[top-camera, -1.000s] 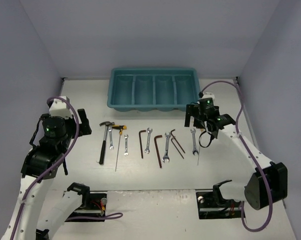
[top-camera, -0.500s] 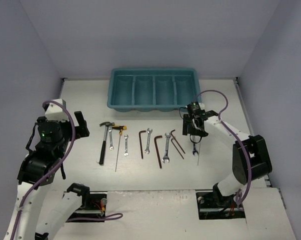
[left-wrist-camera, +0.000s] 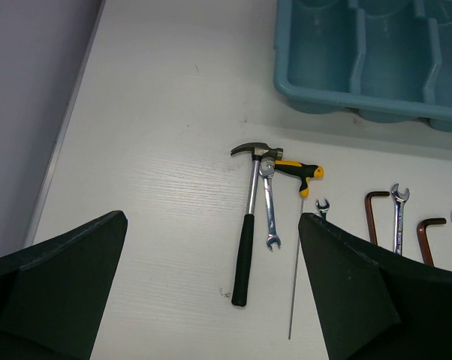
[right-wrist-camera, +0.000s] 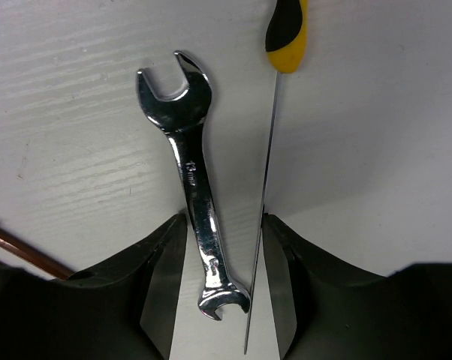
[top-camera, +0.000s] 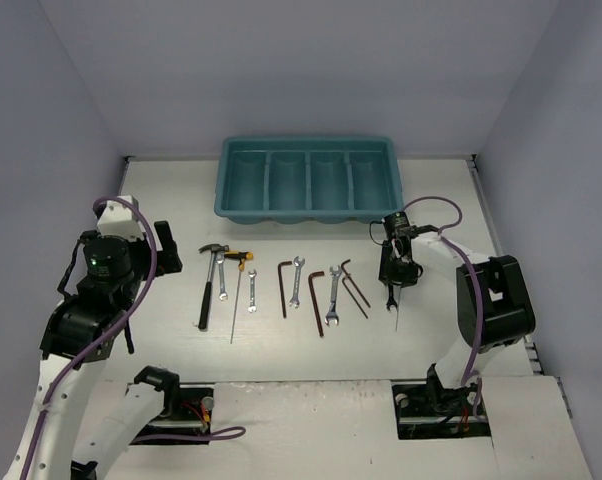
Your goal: Sort the tools into containers
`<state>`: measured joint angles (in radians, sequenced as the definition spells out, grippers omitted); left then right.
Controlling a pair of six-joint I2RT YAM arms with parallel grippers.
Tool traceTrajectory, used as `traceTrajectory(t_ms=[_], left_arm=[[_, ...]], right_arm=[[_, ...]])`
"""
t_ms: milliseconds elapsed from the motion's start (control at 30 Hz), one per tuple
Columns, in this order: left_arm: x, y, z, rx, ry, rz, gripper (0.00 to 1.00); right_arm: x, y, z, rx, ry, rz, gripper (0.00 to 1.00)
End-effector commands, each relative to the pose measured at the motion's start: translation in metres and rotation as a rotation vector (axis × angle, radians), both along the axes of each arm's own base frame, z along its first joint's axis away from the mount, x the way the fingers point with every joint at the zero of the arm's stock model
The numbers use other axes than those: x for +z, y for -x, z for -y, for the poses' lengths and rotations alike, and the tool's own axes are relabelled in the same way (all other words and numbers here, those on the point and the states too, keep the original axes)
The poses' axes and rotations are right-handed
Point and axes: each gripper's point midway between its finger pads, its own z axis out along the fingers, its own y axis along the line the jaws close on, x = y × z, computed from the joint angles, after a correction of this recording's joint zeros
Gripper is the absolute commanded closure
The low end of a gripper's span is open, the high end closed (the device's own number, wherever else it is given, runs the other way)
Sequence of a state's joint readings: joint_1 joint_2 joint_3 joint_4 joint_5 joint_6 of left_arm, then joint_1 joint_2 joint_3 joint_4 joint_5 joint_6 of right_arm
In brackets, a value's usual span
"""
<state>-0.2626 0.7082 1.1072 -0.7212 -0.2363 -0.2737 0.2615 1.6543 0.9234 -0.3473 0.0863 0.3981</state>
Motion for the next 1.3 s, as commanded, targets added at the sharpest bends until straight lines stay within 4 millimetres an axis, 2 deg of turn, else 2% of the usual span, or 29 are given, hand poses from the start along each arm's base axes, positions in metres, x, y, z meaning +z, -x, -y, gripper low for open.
traceTrajectory(t_ms=[0,267,367,600,733,800,900,1000,1267], left_arm=[[0.006,-0.008,0.004,-0.011,0.004,0.017,0.03],[0.004,-0.01,0.006,-0.017,0.002,0.006,0.03],[0.003,-0.011,0.006,-0.018,0.003,0.003,0.03],[0.005,-0.011,0.006,-0.018,0.001,0.006,0.03],[0.004,-0.012,0.006,-0.016,0.0,0.001,0.03],[0.002,-0.013,0.006,-0.016,0.0,-0.004,0.03],[0.001,-0.013,0.007,-0.018,0.002,-0.008,0.03],[0.0,-0.014,0.008,-0.017,0.006,-0.013,0.03],[0.0,-0.014,0.008,-0.019,0.009,-0.014,0.03]], right_arm=[[-0.006,0.003,-0.003,0.012,-0.015,-0.024,0.6],[-0.014,0.007,-0.014,0.074,-0.026,-0.053,0.65],[-0.011,0.003,-0.01,0.073,0.006,-0.035,0.63],[0.011,-0.013,-0.004,0.042,0.048,0.057,0.53],[0.029,-0.023,-0.009,0.045,0.045,0.116,0.54],[0.033,-0.024,-0.012,0.046,0.036,0.126,0.58],[0.031,-0.024,-0.017,0.049,0.012,0.116,0.67],[0.026,-0.022,-0.02,0.045,0.001,0.101,0.7],[0.012,-0.017,-0.015,0.016,0.024,0.062,0.72]])
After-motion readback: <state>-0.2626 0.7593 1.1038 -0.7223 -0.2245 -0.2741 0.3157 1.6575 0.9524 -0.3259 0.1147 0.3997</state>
